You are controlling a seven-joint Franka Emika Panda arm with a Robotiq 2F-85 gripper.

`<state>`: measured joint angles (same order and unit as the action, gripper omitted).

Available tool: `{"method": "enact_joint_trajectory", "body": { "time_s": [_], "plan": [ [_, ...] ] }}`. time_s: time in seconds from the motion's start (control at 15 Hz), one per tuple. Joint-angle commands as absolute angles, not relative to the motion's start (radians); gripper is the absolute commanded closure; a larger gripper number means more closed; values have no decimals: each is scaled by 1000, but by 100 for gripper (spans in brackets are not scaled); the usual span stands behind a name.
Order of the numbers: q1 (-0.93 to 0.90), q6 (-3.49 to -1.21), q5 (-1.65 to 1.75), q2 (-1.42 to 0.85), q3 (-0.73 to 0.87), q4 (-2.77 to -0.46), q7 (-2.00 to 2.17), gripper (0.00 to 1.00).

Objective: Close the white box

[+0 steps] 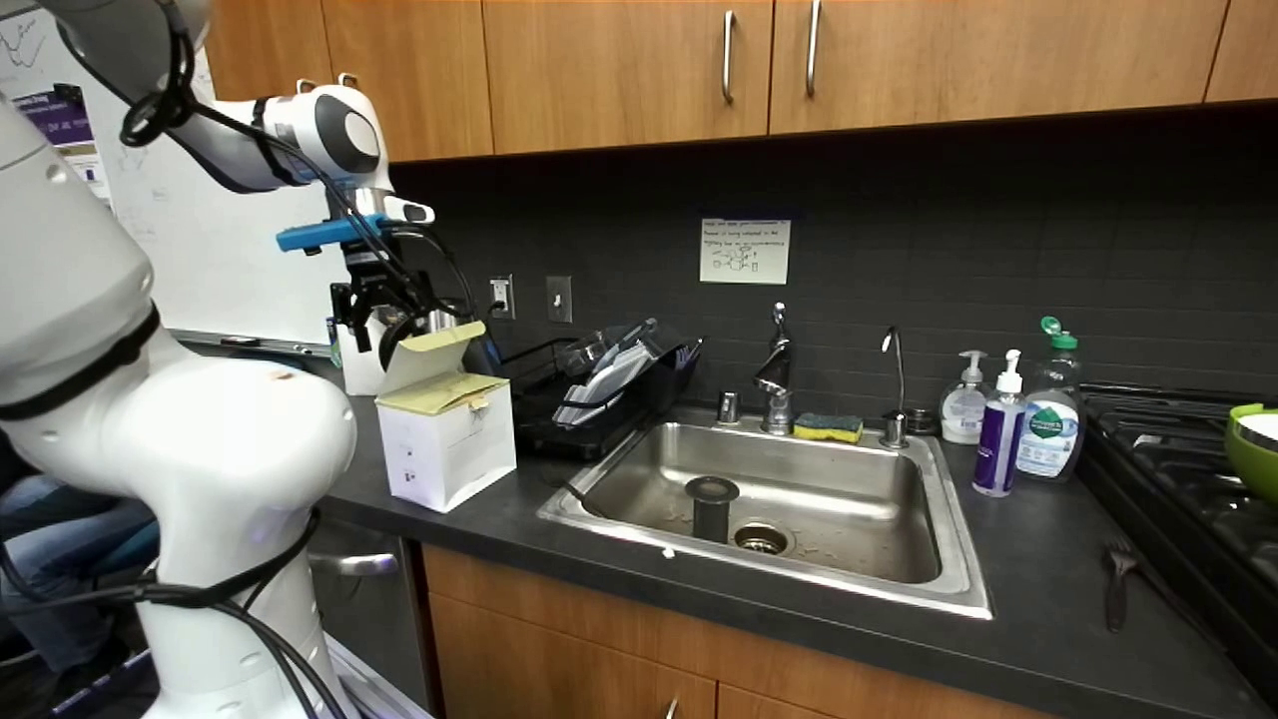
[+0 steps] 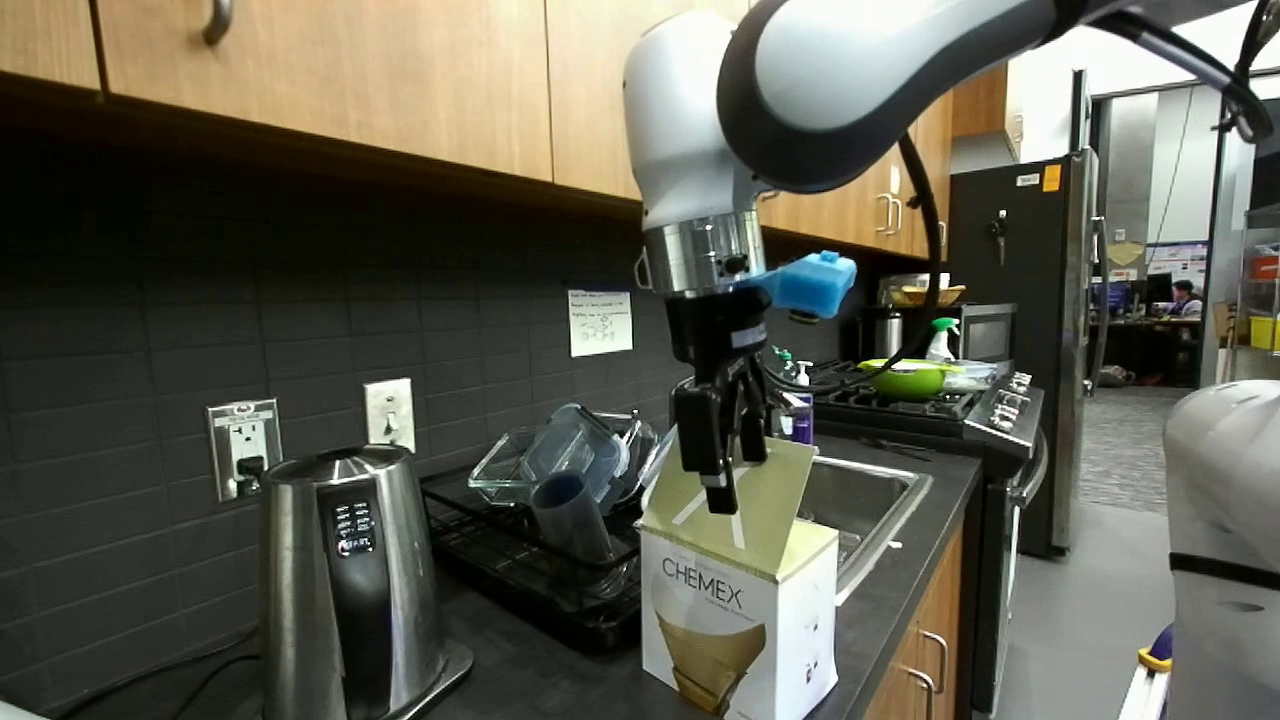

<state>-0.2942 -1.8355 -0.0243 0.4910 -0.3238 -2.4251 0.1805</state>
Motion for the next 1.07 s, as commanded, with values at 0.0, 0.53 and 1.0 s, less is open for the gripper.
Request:
{"method": "enact_joint_trajectory", "body": {
  "time_s": [0.0,0.53,1.0],
  "plan": [
    [-285,-1828,-26,534,-309,-2464,186,0],
    [-277,-1898,-50,547,-274,-2531,170,0],
    [-266,-1983,-66,544,-245,-2580,165,0]
  ]
}}
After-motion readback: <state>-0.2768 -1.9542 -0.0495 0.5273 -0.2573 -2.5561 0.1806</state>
